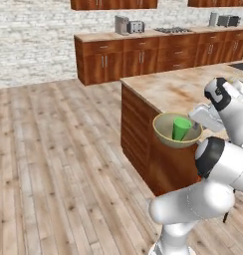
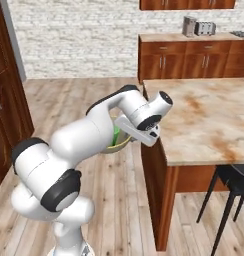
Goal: Place the cup inside the bowl on the dining table and move the bowl to any counter.
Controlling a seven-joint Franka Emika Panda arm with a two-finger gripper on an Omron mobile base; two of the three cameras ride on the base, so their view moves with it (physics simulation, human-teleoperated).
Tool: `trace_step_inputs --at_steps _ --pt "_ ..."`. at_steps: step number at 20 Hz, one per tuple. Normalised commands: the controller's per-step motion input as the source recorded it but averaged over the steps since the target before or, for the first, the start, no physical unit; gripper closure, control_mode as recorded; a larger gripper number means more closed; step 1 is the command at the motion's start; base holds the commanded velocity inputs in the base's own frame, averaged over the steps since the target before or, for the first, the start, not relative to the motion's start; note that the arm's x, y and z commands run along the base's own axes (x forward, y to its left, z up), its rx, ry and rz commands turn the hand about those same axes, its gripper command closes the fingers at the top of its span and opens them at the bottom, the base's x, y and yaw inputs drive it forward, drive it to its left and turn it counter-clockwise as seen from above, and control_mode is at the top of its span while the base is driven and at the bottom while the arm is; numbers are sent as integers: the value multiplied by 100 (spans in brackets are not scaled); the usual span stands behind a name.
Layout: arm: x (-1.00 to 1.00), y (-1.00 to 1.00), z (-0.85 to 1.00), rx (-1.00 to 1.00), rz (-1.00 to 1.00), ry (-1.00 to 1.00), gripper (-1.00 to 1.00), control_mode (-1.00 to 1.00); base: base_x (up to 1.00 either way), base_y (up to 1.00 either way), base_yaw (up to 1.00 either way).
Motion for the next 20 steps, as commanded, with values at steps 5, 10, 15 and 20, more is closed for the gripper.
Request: trace_step_inputs --at_steps 5,10,15,20 --pt "0 0 0 0 0 0 100 100 57 100 -15" --pt "0 0 0 0 0 0 100 100 75 97 -14" --pt "0 0 0 0 0 0 100 100 71 90 -14" --pt "0 0 0 0 0 0 100 100 78 84 -14"
